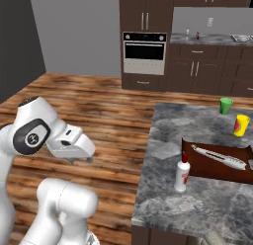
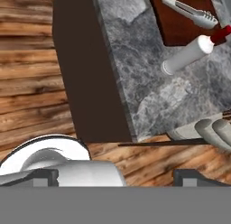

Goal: Place the drinks on the dining counter in a tight cluster.

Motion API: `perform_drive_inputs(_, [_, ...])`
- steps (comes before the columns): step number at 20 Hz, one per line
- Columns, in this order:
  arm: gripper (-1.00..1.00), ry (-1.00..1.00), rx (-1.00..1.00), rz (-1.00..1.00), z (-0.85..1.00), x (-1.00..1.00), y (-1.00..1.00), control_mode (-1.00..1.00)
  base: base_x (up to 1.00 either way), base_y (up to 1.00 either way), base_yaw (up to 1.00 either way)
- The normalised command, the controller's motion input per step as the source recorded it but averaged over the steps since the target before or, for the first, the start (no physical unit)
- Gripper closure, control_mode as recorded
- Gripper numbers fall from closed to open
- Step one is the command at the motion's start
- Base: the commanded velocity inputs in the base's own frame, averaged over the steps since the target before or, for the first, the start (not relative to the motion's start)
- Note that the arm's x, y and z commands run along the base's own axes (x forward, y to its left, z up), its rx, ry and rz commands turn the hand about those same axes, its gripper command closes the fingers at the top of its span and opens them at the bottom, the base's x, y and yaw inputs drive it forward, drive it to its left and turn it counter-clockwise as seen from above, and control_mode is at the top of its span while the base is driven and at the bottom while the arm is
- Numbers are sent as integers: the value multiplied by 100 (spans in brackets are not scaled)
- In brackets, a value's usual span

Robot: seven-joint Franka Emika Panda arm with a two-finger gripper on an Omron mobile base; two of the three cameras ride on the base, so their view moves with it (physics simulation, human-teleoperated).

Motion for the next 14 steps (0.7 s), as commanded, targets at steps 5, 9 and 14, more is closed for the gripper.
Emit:
perform_drive_inputs(5, [-100,-7,26,4,0,23,92,-100,0,0,0])
perform_drive_inputs(9, [-100,1,23,12,2,27,45,-100,0,0,0])
perform_drive_inputs(14, [-100,2,2,20,0,12,-32,-100,0,0,0])
